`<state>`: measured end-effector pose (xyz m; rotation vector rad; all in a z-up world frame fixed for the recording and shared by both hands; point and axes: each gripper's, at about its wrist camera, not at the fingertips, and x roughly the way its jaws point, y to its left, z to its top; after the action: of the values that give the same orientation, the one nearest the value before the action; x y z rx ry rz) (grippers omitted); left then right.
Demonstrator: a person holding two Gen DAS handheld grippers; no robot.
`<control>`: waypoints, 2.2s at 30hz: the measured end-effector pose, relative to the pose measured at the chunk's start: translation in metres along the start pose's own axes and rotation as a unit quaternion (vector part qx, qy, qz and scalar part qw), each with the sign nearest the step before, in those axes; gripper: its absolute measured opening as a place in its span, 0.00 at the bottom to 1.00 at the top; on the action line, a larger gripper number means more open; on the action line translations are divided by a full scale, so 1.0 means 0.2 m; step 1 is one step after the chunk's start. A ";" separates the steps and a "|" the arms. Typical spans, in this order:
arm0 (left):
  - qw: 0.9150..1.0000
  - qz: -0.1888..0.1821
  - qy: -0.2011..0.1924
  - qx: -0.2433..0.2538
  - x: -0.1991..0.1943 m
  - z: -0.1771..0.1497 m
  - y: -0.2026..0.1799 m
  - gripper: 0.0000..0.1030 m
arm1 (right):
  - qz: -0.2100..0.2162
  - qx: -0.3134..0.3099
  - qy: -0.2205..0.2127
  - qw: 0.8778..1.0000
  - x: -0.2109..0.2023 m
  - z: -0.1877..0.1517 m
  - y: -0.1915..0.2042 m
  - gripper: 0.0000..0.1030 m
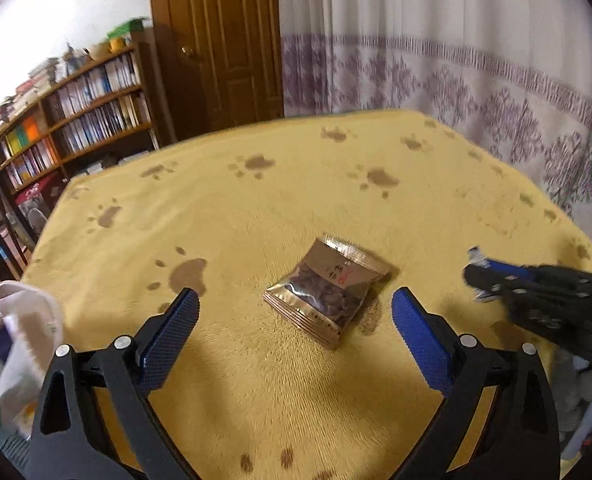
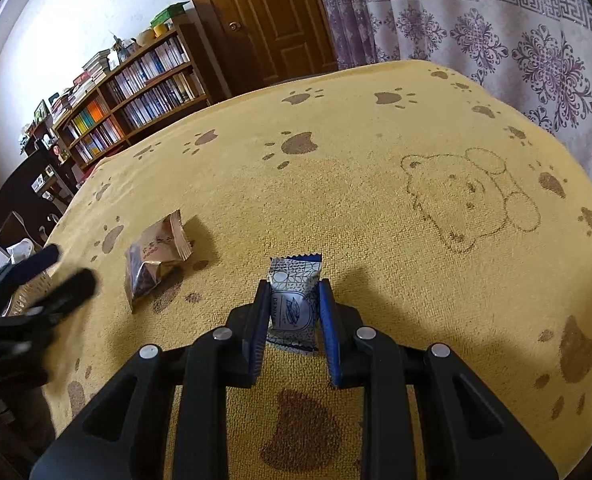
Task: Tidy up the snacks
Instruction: 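Grasp the brown nut packet with the left gripper while the right holds the sweet, then carry the brown nut packet into the basket and open the left gripper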
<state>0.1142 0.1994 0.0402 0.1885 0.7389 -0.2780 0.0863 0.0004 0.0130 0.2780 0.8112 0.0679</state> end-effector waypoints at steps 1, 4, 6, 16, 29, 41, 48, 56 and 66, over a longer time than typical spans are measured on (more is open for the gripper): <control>1.000 -0.003 0.008 0.003 0.03 0.00 0.00 0.89 | 0.001 0.000 0.000 1.000 0.00 0.00 0.00 0.24; 1.000 0.000 0.021 0.018 0.11 0.01 -0.02 0.89 | 0.003 0.004 0.002 1.000 0.00 0.00 0.00 0.24; 0.999 -0.001 0.029 0.026 0.15 0.02 -0.03 0.89 | 0.005 0.006 0.002 1.000 0.00 0.00 -0.01 0.24; 0.997 -0.005 0.058 0.047 0.29 0.06 -0.07 0.89 | 0.008 0.010 0.004 1.000 0.01 0.00 -0.01 0.24; 0.998 -0.037 0.043 0.038 0.26 0.05 -0.07 0.62 | 0.008 0.011 0.003 1.000 0.01 0.01 -0.02 0.24; 1.000 -0.024 0.018 0.002 0.11 0.04 -0.03 0.56 | 0.008 0.011 0.003 1.000 0.01 0.01 -0.02 0.24; 1.000 -0.014 -0.009 -0.020 -0.04 0.05 0.02 0.55 | 0.009 0.011 0.002 1.000 0.01 0.01 -0.02 0.24; 0.998 0.026 -0.042 -0.043 -0.24 0.05 0.11 0.55 | 0.009 0.011 0.002 1.000 0.01 0.01 -0.02 0.24; 0.985 0.113 -0.088 -0.097 -0.56 -0.01 0.41 0.56 | 0.008 0.012 0.001 1.000 0.01 0.01 -0.02 0.24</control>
<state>0.0596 0.2979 0.1210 0.0613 0.5598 -0.0048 0.0889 -0.0046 0.0119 0.3067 0.8113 0.0747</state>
